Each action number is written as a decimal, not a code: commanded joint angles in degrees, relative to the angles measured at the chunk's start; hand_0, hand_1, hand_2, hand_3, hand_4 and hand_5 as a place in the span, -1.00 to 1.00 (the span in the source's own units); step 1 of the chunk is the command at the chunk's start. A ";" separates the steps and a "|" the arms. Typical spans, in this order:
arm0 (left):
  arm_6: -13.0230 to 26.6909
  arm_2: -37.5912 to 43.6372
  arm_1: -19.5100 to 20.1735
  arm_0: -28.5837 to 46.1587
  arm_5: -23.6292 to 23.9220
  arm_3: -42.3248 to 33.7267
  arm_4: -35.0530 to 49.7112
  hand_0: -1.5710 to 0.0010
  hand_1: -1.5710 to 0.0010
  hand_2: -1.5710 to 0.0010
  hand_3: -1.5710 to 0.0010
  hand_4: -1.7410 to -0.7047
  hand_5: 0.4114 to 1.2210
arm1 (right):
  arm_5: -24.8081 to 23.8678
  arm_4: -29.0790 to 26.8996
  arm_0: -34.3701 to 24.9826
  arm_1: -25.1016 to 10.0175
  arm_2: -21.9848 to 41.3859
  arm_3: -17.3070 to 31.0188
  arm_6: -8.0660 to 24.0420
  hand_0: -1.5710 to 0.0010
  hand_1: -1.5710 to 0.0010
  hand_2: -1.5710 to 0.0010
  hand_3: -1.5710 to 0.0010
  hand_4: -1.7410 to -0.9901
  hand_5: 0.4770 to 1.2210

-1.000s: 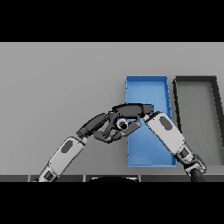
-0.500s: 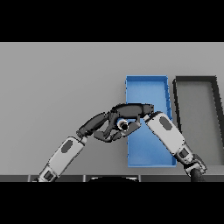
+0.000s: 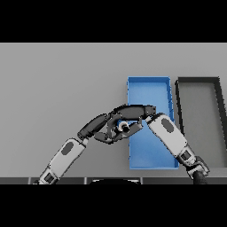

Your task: Pick up the blue pipe and place it into the blue bin.

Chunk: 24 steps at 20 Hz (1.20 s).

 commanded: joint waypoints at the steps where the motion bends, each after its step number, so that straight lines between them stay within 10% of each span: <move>1: 0.00 0.00 0.00 0.01 -0.01 0.00 -0.01 1.00 1.00 1.00 1.00 0.77 -0.84 | -0.01 0.17 0.00 0.00 -0.01 0.00 -0.21 -1.00 -1.00 -1.00 -0.11 -0.67 0.93; 2: 0.03 -0.01 0.00 0.01 -0.02 0.01 -0.03 1.00 1.00 1.00 1.00 0.76 -0.85 | -0.04 0.51 0.00 0.00 -0.03 0.01 -0.55 -1.00 -1.00 -1.00 -0.29 -0.58 0.94; 7: 0.04 -0.01 0.00 0.02 -0.02 0.01 -0.04 1.00 1.00 1.00 1.00 0.76 -0.84 | 0.00 2.53 0.02 0.08 -0.16 0.07 -2.27 0.24 0.28 0.30 0.58 0.17 0.89; 11: 0.49 -0.27 0.23 0.20 -0.28 0.30 -0.08 1.00 1.00 1.00 1.00 0.76 -0.84 | -0.79 3.41 1.63 -0.85 -0.29 3.38 -0.62 0.69 0.70 0.72 0.83 0.43 0.41; 12: 13.18 -1.43 0.53 1.19 -1.89 0.92 -1.29 1.00 1.00 1.00 1.00 0.76 -0.84 | -3.89 0.01 7.05 -4.19 -1.95 18.38 4.05 0.75 0.76 0.77 0.86 0.44 0.32; 13: 12.33 -1.49 0.53 1.10 -2.67 -0.43 -0.73 1.00 1.00 1.00 1.00 0.76 -0.85 | -9.04 -1.25 3.67 -4.84 -4.67 28.66 26.57 0.80 0.81 0.82 0.89 0.45 0.23; 14: 10.70 -1.84 1.12 1.72 -3.47 -1.31 -0.42 1.00 1.00 1.00 1.00 0.76 -0.85 | -12.04 -2.46 -2.44 -3.10 -7.05 35.29 37.69 0.80 0.85 0.85 0.91 0.46 0.15; 16: 11.43 -1.90 1.66 2.09 -3.92 -3.10 -0.07 1.00 1.00 1.00 1.00 0.75 -0.85 | -13.76 -3.42 -9.48 -1.28 -10.38 44.47 43.35 0.87 0.90 0.91 0.94 0.47 0.03; 24: 11.36 -2.12 2.62 3.57 -3.55 -4.95 -0.52 1.00 1.00 1.00 1.00 0.77 -0.85 | -14.09 -1.31 -14.00 0.34 -11.96 54.17 38.50 0.97 0.98 0.98 0.99 0.48 -0.21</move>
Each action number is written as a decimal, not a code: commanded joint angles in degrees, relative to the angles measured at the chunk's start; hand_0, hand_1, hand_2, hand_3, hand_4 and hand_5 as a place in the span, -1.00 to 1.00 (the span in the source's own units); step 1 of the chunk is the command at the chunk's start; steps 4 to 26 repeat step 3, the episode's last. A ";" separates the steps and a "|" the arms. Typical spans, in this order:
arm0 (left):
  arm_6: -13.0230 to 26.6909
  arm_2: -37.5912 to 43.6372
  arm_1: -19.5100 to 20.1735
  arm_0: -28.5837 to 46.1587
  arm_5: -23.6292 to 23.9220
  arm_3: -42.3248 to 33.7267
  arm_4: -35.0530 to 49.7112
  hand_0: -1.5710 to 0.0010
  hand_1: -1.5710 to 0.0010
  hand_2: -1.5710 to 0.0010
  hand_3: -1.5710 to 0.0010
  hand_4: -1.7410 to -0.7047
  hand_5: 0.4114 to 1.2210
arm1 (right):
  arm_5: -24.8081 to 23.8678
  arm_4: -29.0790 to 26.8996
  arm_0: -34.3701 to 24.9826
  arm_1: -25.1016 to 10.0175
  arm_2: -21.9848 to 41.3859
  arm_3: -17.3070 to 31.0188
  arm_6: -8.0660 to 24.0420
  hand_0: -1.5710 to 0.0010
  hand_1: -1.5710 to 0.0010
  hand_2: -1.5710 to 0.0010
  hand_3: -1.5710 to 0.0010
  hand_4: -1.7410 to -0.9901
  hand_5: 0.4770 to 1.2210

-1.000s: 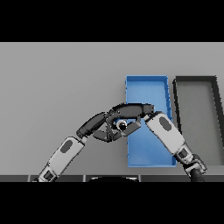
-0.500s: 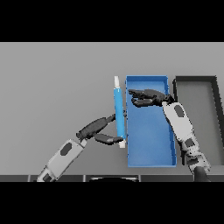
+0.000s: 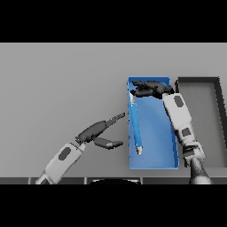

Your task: Pick up the blue pipe and place it into the blue bin.

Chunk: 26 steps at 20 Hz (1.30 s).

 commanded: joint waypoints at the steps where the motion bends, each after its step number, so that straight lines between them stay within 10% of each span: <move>1: 0.49 -0.34 -0.10 0.30 0.04 -0.42 -0.06 1.00 1.00 1.00 1.00 0.77 -0.85 | -0.19 0.05 0.16 0.31 0.02 0.37 -0.07 0.97 0.98 0.98 0.99 0.48 -0.22; 26: 0.77 -0.77 -0.74 0.07 0.44 0.35 -0.84 1.00 1.00 1.00 1.00 0.77 -0.85 | 0.29 0.55 -0.25 0.10 0.12 1.12 -0.90 0.97 0.98 0.98 0.99 0.48 -0.21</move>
